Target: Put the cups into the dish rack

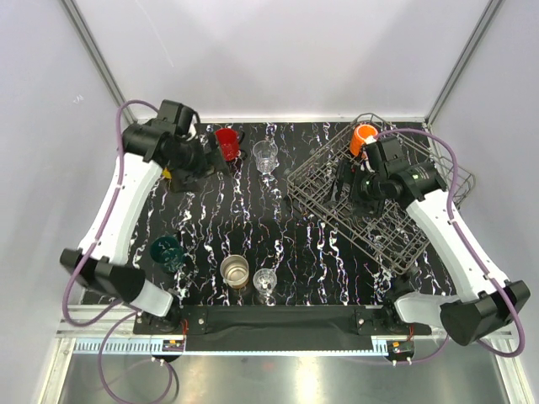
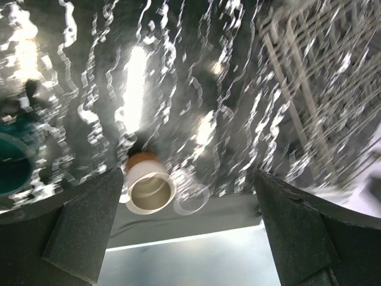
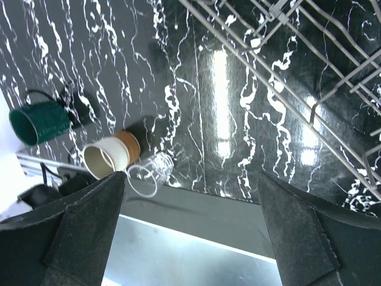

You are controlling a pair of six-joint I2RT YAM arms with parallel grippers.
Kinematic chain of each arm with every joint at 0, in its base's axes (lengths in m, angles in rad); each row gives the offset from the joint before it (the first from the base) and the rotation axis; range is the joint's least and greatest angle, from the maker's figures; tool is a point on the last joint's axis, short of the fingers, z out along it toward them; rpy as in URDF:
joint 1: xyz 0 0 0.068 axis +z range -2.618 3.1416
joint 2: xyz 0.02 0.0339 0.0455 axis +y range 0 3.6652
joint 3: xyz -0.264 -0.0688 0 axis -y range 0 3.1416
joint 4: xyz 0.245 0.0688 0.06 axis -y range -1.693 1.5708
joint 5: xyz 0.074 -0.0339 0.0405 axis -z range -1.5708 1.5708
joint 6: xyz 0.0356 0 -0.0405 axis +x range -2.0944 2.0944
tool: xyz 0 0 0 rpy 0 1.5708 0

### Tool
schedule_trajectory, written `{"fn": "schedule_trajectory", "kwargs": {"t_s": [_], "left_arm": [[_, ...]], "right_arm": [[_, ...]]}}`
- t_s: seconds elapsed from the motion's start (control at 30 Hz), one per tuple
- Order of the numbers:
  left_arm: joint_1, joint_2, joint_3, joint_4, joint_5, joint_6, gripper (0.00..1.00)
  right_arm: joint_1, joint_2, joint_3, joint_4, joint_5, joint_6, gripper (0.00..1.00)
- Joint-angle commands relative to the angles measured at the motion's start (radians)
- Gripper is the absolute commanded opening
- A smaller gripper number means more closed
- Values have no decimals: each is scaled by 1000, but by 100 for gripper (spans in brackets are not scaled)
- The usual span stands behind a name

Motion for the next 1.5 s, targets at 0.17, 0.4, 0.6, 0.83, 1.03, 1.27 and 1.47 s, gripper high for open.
{"fn": "schedule_trajectory", "kwargs": {"t_s": [0.17,0.4,0.6,0.83,1.03,1.27,1.47], "left_arm": [[-6,295,255,182,-206,-242,99],[-5,417,211,504,-545,-122,99],[38,619,369,506,-637,-163,96],[68,747,410,548,-628,-213,93],[98,777,385,583,-609,-225,92],[111,814,370,615,-576,-222,91],[114,851,365,644,-548,-219,88]], "right_arm": [[1,-80,-1,-7,-15,-63,99],[-1,-140,-6,-42,66,-96,100],[-2,-186,-27,-96,127,-98,100],[-1,-195,-12,-141,206,-95,100],[-1,-192,-6,-137,233,-95,100],[-1,-183,-1,-147,250,-92,99],[-1,-171,5,-147,255,-84,100]]}}
